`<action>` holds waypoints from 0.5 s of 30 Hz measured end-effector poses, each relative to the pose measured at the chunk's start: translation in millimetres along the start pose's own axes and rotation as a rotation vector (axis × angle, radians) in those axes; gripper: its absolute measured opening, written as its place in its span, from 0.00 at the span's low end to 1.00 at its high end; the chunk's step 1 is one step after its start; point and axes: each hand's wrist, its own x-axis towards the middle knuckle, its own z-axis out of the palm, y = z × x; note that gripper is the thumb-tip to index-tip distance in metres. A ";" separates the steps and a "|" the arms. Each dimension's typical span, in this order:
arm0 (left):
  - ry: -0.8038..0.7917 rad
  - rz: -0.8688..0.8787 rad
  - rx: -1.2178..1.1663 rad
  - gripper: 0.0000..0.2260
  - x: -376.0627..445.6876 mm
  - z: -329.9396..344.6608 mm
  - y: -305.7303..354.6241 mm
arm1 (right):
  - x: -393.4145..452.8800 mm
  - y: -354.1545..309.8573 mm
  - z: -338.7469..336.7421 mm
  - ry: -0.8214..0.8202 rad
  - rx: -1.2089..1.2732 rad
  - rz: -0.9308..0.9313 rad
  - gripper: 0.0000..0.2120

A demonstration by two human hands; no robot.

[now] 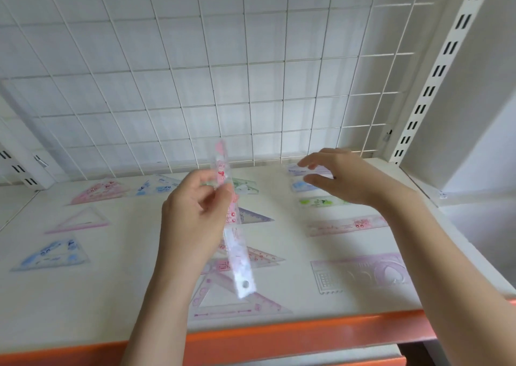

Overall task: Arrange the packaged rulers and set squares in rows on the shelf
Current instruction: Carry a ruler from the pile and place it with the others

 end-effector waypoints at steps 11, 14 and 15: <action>-0.079 -0.098 -0.223 0.18 -6.4 6.2 8.7 | -40.3 -19.2 -17.2 0.044 0.014 0.040 0.14; -0.029 -0.151 -0.325 0.07 -3.0 13.1 8.9 | -48.9 -16.7 -22.5 0.048 0.015 0.069 0.14; -0.011 -0.164 -0.336 0.05 -1.9 15.1 8.4 | -51.8 -14.9 -24.1 0.050 0.019 0.079 0.14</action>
